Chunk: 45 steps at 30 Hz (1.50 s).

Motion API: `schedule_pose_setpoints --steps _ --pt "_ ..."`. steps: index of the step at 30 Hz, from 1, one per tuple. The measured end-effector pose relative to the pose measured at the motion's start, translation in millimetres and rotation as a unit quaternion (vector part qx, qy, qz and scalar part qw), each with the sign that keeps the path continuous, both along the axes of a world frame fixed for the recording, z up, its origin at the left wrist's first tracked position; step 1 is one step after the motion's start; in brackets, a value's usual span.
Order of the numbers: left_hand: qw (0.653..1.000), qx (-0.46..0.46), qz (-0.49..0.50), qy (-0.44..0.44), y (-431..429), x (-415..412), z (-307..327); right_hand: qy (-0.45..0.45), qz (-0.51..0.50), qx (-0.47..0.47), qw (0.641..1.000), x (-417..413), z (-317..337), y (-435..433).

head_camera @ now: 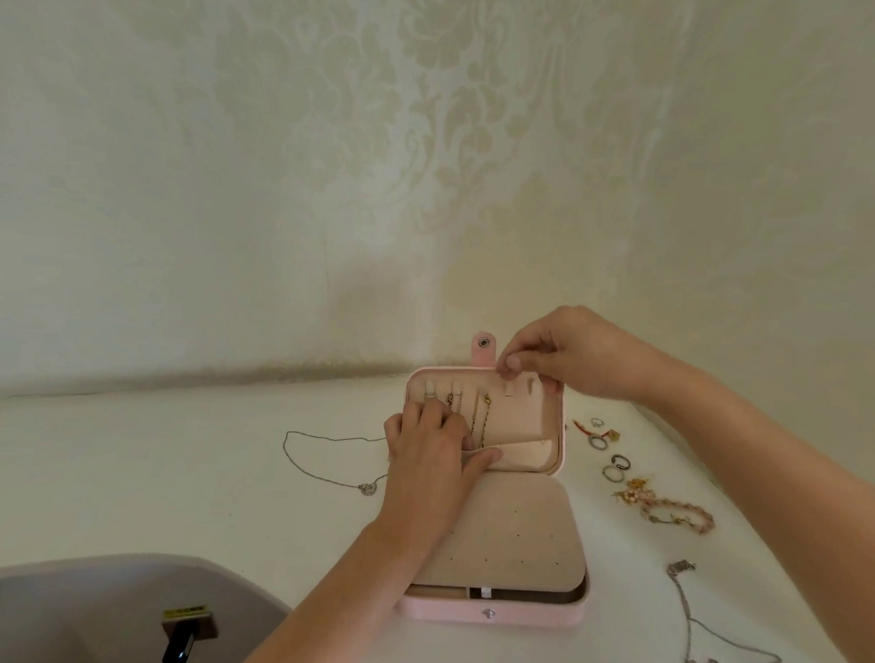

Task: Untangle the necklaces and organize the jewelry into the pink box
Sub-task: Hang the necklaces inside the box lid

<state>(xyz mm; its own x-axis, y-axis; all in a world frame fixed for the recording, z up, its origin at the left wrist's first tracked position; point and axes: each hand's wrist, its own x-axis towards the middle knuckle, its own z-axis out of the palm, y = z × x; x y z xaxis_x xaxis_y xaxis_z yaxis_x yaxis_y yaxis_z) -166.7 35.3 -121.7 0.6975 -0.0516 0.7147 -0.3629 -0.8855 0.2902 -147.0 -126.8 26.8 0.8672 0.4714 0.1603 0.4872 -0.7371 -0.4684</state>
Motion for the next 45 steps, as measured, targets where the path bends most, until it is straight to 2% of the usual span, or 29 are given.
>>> schedule_pose_setpoints --steps 4,6,11,18,21,25,30,36,40,45 --pt "1.0 0.005 -0.001 -0.001 0 -1 1 -0.129 -0.021 -0.071 0.989 -10 -32 1" --pt "1.0 0.011 0.002 0.006 1 -1 2 -0.16 -0.027 -0.066 0.985 -11 -43 1" --pt "0.999 0.019 0.005 0.026 -1 -3 3 -0.151 -0.064 0.016 0.986 -10 -46 3" --pt "0.999 0.015 -0.004 0.052 -1 -3 4 -0.14 -0.072 0.044 0.987 -10 -51 3" --pt "0.999 0.015 -0.004 0.05 0 -2 5 -0.136 -0.06 0.036 0.988 -6 -46 1" --pt "0.999 0.008 -0.007 0.048 2 -2 4 -0.216 -0.015 0.015 0.976 1 -30 3" --pt "0.998 0.003 -0.007 0.058 2 -2 4 -0.175 0.014 -0.049 0.983 12 -10 9" --pt "0.998 -0.005 -0.005 0.054 2 -2 3 -0.159 0.021 -0.042 0.986 23 -6 12" --pt "0.998 -0.002 0.001 0.058 2 -1 3 -0.183 0.047 -0.08 0.979 27 -12 9" --pt "0.999 -0.008 0.01 0.042 1 1 0 -0.219 0.062 -0.073 0.971 28 -26 5"
